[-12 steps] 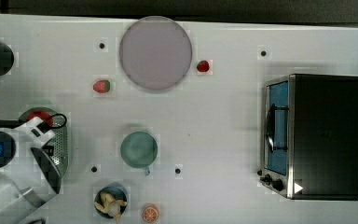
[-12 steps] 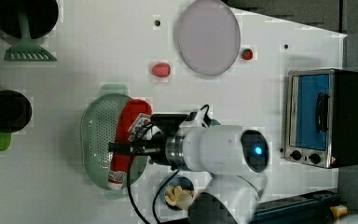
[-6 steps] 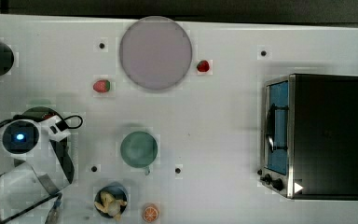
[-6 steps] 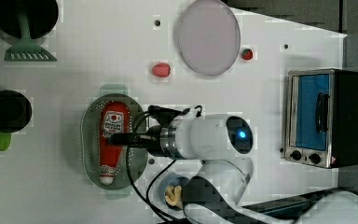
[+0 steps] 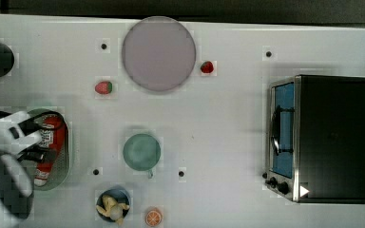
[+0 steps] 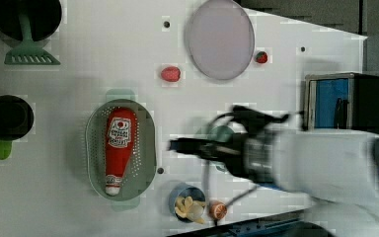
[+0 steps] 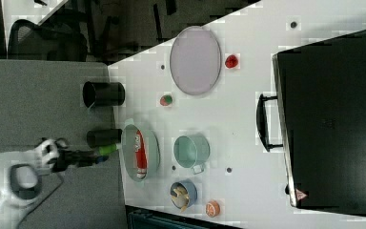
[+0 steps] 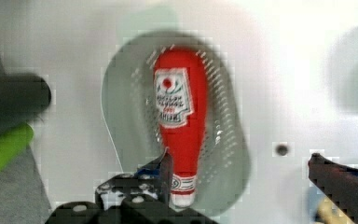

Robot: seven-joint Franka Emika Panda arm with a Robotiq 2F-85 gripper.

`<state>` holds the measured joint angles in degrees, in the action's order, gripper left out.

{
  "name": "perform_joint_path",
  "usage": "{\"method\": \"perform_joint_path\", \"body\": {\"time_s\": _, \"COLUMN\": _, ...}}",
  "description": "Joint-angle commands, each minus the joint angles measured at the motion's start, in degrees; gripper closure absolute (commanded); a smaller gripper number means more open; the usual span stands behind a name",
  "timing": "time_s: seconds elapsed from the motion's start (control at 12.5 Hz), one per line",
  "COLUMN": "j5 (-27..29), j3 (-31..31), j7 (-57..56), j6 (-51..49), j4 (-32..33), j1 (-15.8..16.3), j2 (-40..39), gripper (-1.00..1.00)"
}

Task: Pick Ketchup from the table and place it in strainer.

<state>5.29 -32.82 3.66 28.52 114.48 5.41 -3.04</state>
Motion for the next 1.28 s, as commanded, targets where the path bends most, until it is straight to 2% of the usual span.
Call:
{"method": "perform_joint_path", "body": {"time_s": 0.08, "j5": 0.1, "j3": 3.7, "j7": 3.2, "j6": -12.9, "j4": -4.6, "j1": -3.7, "j2": 4.1, "gripper": -1.0}}
{"method": "perform_joint_path", "body": {"time_s": 0.4, "j5": 0.1, "j3": 12.5, "j7": 2.9, "j6": -20.7, "j4": -9.4, "j1": -5.8, "j2": 8.1, "gripper": -1.0}}
{"method": "perform_joint_path", "body": {"time_s": 0.88, "j5": -0.5, "j3": 28.5, "j7": 2.8, "j6": -21.3, "j4": -11.3, "j1": -7.7, "j2": 9.5, "gripper": -1.0}}
{"method": "perform_joint_path", "body": {"time_s": 1.04, "j5": -1.5, "j3": 31.8, "j7": 1.6, "j6": -22.1, "j4": -11.3, "j1": -7.8, "j2": 9.5, "gripper": -1.0}}
{"method": "perform_joint_path", "body": {"time_s": 1.28, "j5": -4.4, "j3": 33.2, "j7": -3.5, "j6": -22.1, "j4": -11.3, "j1": -7.8, "j2": 9.5, "gripper": -1.0}}
